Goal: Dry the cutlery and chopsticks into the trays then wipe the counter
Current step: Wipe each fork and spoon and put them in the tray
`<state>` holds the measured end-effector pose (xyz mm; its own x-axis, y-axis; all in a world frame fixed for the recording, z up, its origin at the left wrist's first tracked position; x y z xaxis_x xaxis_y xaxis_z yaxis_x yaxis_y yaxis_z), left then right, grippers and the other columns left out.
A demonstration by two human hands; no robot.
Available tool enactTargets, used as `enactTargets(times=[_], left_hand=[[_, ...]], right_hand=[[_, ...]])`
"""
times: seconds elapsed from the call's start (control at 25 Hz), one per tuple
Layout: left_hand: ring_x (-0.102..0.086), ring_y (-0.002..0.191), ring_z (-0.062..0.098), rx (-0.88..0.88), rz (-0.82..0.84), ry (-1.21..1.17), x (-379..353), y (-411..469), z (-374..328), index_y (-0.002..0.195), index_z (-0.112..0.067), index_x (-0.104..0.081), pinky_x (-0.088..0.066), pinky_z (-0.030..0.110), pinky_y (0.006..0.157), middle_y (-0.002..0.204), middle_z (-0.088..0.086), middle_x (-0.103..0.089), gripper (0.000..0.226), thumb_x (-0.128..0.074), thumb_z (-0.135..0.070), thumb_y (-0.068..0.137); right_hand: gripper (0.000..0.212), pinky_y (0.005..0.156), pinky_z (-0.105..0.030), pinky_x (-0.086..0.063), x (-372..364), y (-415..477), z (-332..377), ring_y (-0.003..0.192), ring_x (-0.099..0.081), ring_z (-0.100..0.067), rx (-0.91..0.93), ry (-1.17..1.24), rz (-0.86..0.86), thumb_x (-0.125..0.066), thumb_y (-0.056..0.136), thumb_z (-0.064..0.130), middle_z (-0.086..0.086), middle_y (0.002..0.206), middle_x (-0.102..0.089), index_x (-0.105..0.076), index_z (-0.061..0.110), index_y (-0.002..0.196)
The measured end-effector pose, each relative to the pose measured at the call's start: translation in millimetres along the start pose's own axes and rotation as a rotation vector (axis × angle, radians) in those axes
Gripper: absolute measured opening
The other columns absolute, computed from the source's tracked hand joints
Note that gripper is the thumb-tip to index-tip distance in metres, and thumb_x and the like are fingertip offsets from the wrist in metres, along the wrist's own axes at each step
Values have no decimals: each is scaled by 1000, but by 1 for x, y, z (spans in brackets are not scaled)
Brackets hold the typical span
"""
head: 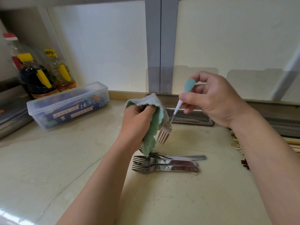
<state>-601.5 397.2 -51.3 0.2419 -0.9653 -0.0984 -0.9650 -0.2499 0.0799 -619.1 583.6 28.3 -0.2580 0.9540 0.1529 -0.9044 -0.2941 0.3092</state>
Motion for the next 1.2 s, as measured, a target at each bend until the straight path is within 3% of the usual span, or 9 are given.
enactTargets(times=[0.2,0.32,0.4,0.56,0.72,0.8,1.0,1.12,1.2], left_hand=[[-64,75,31,-66,113,-118,-13,-3,-10,81,-5,-71,-56,49,71,80,23,-66,22,-58,-14,97],[-60,61,25,-95,133,-107,-13,-5,-12,68,-12,-70,-52,37,56,67,13,-63,26,-59,-11,92],[-60,63,26,-116,170,-86,-16,-5,-12,78,-6,-70,-49,38,59,72,16,-65,10,-64,-13,83],[-65,72,33,-146,87,-70,-5,0,-12,91,5,-69,-54,49,67,84,29,-69,10,-64,-2,85],[-65,65,18,-163,-101,-133,17,3,-17,83,-7,-69,-53,31,60,70,5,-70,13,-63,-1,93],[-63,58,11,-148,-134,-165,20,5,-15,82,-10,-69,-50,25,55,65,-3,-69,15,-63,-3,94],[-58,61,21,-126,-139,-178,18,3,-13,76,-8,-66,-47,31,57,64,6,-63,20,-62,-6,95],[-53,49,22,-96,-157,-187,20,5,-9,75,-5,-64,-44,27,48,57,9,-57,21,-61,-7,96],[-55,55,23,-87,-174,-216,22,5,-9,76,-5,-64,-45,30,53,59,10,-59,22,-60,-8,97]], right_hand=[[40,54,-39,-59,-42,-2,-21,58,-70,-32,-73,-74,81,-77,81,-5,-16,68,-71,-46,9,100],[42,53,-39,-59,-61,-5,-26,58,-70,-31,-76,-196,145,-76,80,-10,-18,69,-71,-44,9,100],[41,54,-42,-61,-64,-5,-27,59,-71,-31,-70,-238,153,-72,79,-14,-19,70,-71,-44,10,97],[32,59,-46,-63,-63,-4,-30,63,-74,-31,-97,-278,129,-72,82,-8,-18,74,-73,-47,6,97],[14,62,-35,-60,-80,-24,-55,74,-75,-19,-316,-586,530,-75,90,22,-4,84,-77,-68,10,91],[12,59,-28,-56,-86,-33,-63,72,-73,-13,-348,-688,644,-74,91,22,-3,84,-78,-73,12,85],[13,55,-24,-54,-93,-23,-58,59,-65,-8,-258,-693,511,-74,90,15,-4,70,-73,-74,7,80],[13,57,-26,-57,-90,-21,-58,59,-65,-8,-238,-659,466,-73,90,14,-4,73,-75,-75,7,80],[14,59,-30,-60,-89,-19,-56,58,-64,-7,-227,-625,434,-72,91,12,-1,72,-74,-74,6,79]])
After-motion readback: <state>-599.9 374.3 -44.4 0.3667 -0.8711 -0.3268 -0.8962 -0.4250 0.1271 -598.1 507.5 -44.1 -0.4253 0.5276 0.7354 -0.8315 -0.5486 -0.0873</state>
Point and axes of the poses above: each hand's wrist, its own y-axis towards the middle knuckle, its own x-axis out of the back of the hand, z = x × y, the point moved 10 cm from there along y, towards the middle knuckle
